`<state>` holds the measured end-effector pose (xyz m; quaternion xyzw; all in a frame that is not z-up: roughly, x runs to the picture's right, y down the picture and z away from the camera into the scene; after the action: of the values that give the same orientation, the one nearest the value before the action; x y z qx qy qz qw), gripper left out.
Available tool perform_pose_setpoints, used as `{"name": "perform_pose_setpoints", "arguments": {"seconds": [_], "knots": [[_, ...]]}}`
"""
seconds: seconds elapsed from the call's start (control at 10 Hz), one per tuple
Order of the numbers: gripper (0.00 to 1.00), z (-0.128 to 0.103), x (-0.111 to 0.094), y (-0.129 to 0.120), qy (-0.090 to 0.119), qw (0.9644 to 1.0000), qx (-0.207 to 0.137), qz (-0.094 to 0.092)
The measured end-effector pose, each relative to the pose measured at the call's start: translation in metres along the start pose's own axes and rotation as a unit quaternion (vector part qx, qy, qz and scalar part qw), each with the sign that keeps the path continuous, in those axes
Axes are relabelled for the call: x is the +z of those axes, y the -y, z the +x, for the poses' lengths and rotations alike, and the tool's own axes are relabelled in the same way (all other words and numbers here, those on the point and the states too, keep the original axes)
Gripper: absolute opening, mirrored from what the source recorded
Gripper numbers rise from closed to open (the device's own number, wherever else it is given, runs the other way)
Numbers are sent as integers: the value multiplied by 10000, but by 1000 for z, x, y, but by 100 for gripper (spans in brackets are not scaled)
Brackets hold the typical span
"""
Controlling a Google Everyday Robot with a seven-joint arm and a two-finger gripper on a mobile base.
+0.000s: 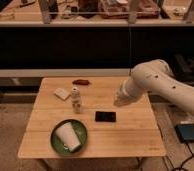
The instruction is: Knock the bottle over
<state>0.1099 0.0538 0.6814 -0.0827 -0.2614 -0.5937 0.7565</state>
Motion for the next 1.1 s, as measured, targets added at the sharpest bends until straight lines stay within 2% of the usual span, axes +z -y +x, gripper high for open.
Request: {"name": "perform_pose_setpoints", "arguments": {"seconds": [0.1, 0.2, 0.4, 0.6, 0.8, 1.0, 1.1], "knots": [[30, 6, -2, 9, 17, 9999, -29, -124], [30, 9, 1, 17, 3, 9998, -100, -152], [30, 7, 13, 12, -31, 9999, -6, 108], [30, -1, 30, 20, 8, 9997, -223, 91], [30, 6, 45, 37, 82, 9995, -270, 136], [30, 14, 44, 37, -12, 9988, -434, 223], [30, 11, 44, 32, 115, 9975, -647, 261]]}}
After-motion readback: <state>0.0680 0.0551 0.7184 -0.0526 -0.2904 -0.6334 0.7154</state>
